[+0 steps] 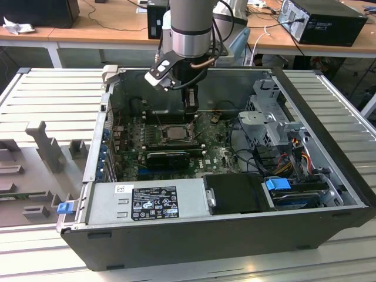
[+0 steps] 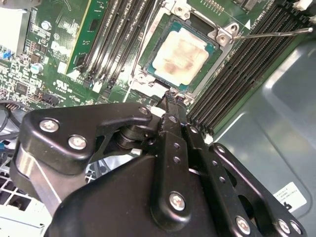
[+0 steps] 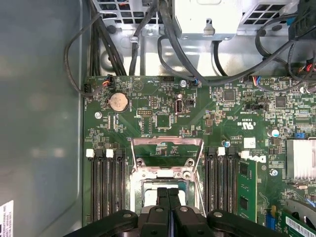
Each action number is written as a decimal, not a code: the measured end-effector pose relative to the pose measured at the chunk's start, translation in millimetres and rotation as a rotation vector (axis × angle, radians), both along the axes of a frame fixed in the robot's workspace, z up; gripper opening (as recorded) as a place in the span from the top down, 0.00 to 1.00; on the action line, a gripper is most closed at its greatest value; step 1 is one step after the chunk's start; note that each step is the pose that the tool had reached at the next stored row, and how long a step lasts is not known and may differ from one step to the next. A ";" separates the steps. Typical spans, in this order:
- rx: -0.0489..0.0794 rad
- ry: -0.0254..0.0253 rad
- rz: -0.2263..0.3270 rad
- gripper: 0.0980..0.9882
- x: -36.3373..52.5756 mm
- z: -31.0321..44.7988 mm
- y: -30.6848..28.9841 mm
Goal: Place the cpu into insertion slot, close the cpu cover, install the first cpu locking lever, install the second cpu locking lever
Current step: 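Close the cpu cover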
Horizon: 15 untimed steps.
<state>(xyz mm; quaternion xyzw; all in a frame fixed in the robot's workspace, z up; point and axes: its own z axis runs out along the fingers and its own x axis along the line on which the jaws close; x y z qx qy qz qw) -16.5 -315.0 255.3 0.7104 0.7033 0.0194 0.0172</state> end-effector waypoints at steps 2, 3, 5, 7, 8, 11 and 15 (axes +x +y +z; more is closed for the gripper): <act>0.000 0.0000 0.000 0.99 0.2 1.7 0.2; 0.000 -0.0001 0.000 0.99 0.5 3.6 0.3; -0.001 0.0000 0.000 0.99 0.8 6.2 0.7; -0.001 0.0002 0.000 0.99 2.3 7.7 0.8; 0.000 0.0005 0.000 0.99 4.1 8.1 0.8; -0.001 0.0019 0.000 0.99 7.8 8.9 0.7; -0.001 0.0027 0.000 0.99 15.8 9.4 0.7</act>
